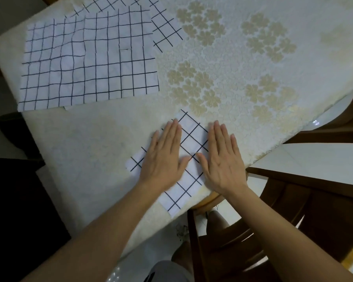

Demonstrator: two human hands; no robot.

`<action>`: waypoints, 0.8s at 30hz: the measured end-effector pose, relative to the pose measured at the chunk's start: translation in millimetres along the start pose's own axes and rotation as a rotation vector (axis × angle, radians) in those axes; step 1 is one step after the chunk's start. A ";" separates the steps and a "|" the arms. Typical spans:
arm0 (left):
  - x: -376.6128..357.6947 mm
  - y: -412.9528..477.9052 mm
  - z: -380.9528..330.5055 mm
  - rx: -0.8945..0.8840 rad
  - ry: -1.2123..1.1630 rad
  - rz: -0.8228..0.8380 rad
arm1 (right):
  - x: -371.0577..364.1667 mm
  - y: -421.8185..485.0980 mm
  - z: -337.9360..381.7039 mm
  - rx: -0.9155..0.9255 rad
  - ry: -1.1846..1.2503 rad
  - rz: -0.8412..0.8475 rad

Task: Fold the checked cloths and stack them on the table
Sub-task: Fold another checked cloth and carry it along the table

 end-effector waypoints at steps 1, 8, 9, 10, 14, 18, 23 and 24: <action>-6.6 -17.9 -10.1 0.039 -0.017 0.002 | -0.4 5.8 6.7 0.073 0.006 -0.003; -32.8 -60.7 -13.6 0.160 -0.006 0.029 | -15.0 20.3 4.2 0.307 -0.161 0.160; -33.4 -65.3 -7.4 0.167 0.006 0.038 | -12.9 20.6 -0.5 0.295 -0.160 0.173; -33.9 -71.8 -0.3 0.182 0.013 0.049 | -10.7 20.5 -4.9 0.281 -0.156 0.186; -34.6 -98.2 31.3 0.267 0.024 0.074 | -4.4 20.8 -18.2 0.253 -0.143 0.190; -33.3 -110.4 45.0 0.296 0.027 0.097 | -1.9 21.1 -19.1 0.250 -0.136 0.216; -13.2 -103.8 46.3 0.285 -0.096 0.054 | 9.7 19.3 -20.4 0.206 -0.078 0.255; -5.7 -96.7 43.8 0.227 -0.123 0.026 | 14.4 17.5 -21.0 0.176 -0.049 0.248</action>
Point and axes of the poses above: each hand's wrist, its own y-axis towards the middle knuckle, its own x-axis out of the back of the hand, z = x × y, the point moved 5 cm from there along y, towards the middle knuckle, and after that the axes turned 2 degrees about x, right-handed, at the moved point
